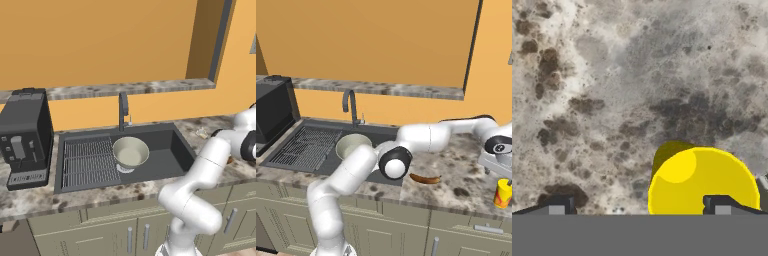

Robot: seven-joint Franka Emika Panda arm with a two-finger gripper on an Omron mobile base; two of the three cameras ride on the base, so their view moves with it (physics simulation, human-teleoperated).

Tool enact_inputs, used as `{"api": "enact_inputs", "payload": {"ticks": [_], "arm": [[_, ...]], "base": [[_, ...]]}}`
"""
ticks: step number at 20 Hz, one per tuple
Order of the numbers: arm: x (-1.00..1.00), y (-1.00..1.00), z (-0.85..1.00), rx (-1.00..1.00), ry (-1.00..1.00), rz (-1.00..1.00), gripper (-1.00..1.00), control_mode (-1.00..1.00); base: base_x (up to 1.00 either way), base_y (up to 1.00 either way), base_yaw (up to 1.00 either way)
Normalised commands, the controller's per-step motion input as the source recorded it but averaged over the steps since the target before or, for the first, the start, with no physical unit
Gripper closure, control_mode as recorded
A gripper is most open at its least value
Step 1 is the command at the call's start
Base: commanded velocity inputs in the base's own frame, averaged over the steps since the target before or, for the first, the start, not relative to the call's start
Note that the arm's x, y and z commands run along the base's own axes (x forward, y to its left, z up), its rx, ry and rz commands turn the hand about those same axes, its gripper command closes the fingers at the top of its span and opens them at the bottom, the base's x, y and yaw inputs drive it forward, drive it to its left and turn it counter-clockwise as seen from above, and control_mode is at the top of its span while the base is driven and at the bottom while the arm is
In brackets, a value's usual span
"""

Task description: Remove the garlic and banana from the sink. Then move the bowl and cup from the counter to the sink for washing.

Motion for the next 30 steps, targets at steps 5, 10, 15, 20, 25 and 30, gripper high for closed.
{"api": "enact_inputs", "payload": {"ticks": [5, 10, 15, 20, 25, 30], "arm": [[0.08, -0.07, -0.14, 0.01, 0.00, 0.00, -1.00, -1.00], [0.06, -0.12, -0.13, 0.01, 0.00, 0.01, -1.00, -1.00], [0.05, -0.10, -0.12, 0.02, 0.00, 0.02, -1.00, -1.00], [0.04, -0.07, -0.11, 0.03, 0.00, 0.02, -1.00, -1.00], [-0.11, 0.00, -0.13, 0.01, 0.00, 0.00, -1.00, -1.00], [-0.19, 0.10, -0.09, 0.00, -0.04, 0.00, 1.00, -1.00]], "base": [[0.00, 0.00, 0.00], [0.00, 0.00, 0.00], [0.00, 0.00, 0.00], [0.00, 0.00, 0.00], [0.00, 0.00, 0.00], [0.00, 0.00, 0.00]]}}
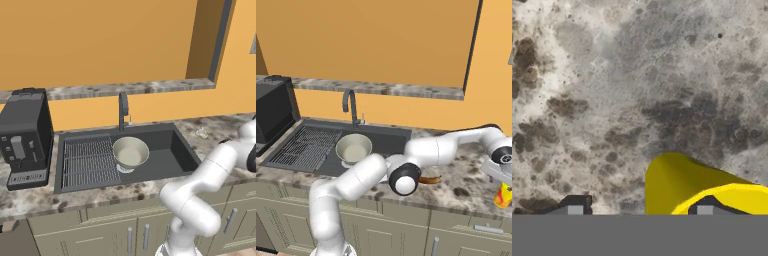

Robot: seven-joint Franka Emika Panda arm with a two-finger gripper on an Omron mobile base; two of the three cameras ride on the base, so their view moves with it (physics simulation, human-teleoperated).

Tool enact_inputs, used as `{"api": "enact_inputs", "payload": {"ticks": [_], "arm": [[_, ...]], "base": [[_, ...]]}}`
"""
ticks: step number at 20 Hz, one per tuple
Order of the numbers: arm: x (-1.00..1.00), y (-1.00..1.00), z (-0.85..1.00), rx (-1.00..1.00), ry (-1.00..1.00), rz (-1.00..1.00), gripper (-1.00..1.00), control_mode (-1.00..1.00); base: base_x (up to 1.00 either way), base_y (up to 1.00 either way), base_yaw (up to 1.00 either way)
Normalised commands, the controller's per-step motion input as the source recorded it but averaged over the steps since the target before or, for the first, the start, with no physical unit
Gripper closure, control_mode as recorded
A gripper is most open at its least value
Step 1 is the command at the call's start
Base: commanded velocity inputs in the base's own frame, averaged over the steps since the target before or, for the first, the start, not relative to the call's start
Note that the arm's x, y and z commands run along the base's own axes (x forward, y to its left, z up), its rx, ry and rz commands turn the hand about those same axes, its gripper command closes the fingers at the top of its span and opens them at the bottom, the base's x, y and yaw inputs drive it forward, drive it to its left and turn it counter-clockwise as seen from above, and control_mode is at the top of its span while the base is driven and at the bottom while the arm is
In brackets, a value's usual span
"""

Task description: Remove the garlic and banana from the sink. Then move the bowl and cup from the counter to the sink for washing.

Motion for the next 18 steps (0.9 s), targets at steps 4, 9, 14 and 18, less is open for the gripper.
{"api": "enact_inputs", "payload": {"ticks": [4, 9, 14, 18], "arm": [[-0.05, 0.13, 0.00, -0.01, -0.03, 0.00, 1.00, -1.00], [0.00, 0.26, -0.04, -0.03, 0.00, 0.00, 1.00, -1.00], [-0.18, 0.29, -0.01, -0.08, -0.01, 0.00, 1.00, -1.00], [-0.19, 0.24, 0.08, -0.12, -0.01, 0.00, 1.00, -1.00]], "base": [[0.00, 0.00, 0.00], [0.00, 0.00, 0.00], [0.00, 0.00, 0.00], [0.00, 0.00, 0.00]]}}
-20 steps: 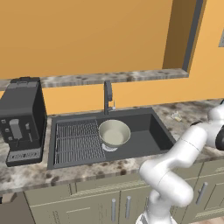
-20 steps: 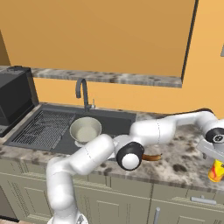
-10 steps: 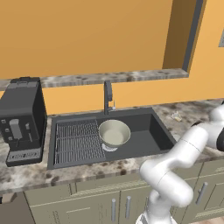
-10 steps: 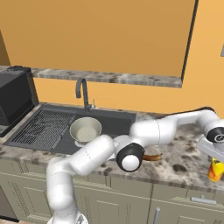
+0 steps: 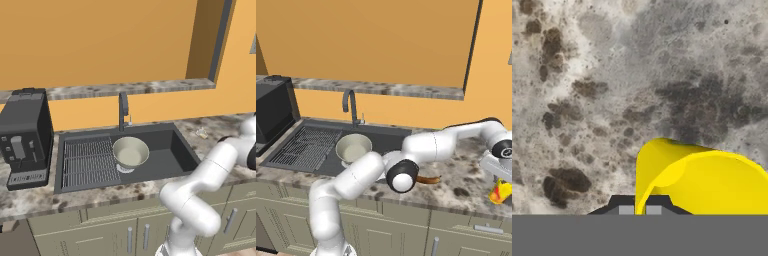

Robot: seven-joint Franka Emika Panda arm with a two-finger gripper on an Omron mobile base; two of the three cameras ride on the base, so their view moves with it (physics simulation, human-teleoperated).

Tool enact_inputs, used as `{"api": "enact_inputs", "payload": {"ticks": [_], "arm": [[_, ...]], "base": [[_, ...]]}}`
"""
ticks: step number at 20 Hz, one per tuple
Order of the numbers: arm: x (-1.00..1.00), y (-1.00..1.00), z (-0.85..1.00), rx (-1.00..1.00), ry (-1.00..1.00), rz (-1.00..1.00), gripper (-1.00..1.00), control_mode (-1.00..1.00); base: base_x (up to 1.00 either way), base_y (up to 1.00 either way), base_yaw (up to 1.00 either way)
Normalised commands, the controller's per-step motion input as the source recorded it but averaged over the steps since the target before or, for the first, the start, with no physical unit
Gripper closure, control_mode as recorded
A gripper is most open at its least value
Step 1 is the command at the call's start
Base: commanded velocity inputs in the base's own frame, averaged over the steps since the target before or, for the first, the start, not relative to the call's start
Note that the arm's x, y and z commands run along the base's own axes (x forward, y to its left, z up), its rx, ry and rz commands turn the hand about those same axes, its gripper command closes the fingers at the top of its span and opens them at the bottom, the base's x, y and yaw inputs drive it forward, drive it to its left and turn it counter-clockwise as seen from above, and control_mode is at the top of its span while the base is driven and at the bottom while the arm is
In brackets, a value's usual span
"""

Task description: Remove the garlic and banana from the sink. Then move the bowl and cup from the counter to the sink for washing.

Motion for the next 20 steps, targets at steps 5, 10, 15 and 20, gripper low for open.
{"api": "enact_inputs", "payload": {"ticks": [5, 10, 15, 20], "arm": [[-0.18, 0.36, 0.16, -0.26, -0.07, 0.01, 1.00, -1.00], [-0.17, 0.39, 0.17, -0.23, -0.05, 0.04, 1.00, -1.00], [-0.12, 0.56, 0.03, -0.23, -0.10, 0.06, 1.00, -1.00], [0.00, 0.57, 0.02, -0.21, -0.09, 0.11, 1.00, -1.00]], "base": [[0.00, 0.00, 0.00], [0.00, 0.00, 0.00], [0.00, 0.00, 0.00], [0.00, 0.00, 0.00]]}}
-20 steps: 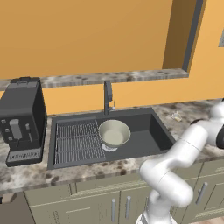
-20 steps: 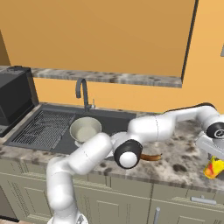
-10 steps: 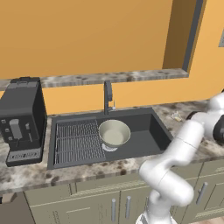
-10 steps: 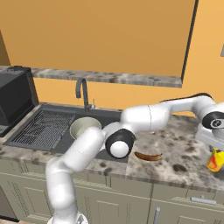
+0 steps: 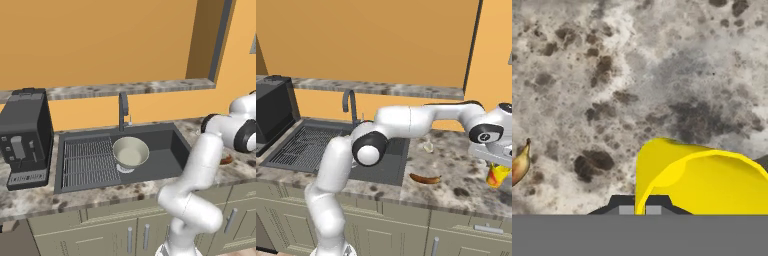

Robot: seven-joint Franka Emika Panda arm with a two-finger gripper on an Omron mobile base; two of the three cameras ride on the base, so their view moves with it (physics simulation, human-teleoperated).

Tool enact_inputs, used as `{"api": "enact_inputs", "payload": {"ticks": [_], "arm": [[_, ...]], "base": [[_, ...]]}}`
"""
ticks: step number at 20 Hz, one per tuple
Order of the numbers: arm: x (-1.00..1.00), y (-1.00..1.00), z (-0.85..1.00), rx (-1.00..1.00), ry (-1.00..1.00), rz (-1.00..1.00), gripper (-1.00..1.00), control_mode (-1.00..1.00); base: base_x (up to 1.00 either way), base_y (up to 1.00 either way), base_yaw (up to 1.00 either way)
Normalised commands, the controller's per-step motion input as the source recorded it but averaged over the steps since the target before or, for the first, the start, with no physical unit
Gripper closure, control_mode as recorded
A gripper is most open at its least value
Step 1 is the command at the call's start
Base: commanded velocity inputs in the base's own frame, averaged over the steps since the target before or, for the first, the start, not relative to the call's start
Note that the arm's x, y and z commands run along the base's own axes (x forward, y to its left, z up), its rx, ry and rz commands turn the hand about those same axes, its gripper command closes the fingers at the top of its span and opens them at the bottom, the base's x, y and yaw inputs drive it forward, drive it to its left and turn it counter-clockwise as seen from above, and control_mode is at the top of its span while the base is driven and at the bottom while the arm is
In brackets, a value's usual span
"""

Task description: Remove the garlic and banana from the sink. Then move the bowl and cup from the counter to the sink for washing.

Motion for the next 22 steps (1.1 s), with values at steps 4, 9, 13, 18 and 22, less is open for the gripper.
{"api": "enact_inputs", "payload": {"ticks": [4, 9, 13, 18, 22], "arm": [[0.00, 0.49, 0.15, -0.21, -0.06, 0.12, 1.00, -1.00], [0.00, 0.39, 0.32, -0.19, -0.02, 0.12, 1.00, -1.00], [0.00, 0.39, 0.34, -0.19, 0.01, 0.11, 1.00, -1.00], [0.00, 0.40, 0.33, -0.15, 0.05, 0.12, 1.00, -1.00], [0.00, 0.41, 0.33, -0.13, 0.06, 0.11, 1.00, -1.00]], "base": [[0.00, 0.00, 0.00], [0.00, 0.00, 0.00], [0.00, 0.00, 0.00], [0.00, 0.00, 0.00], [0.00, 0.00, 0.00]]}}
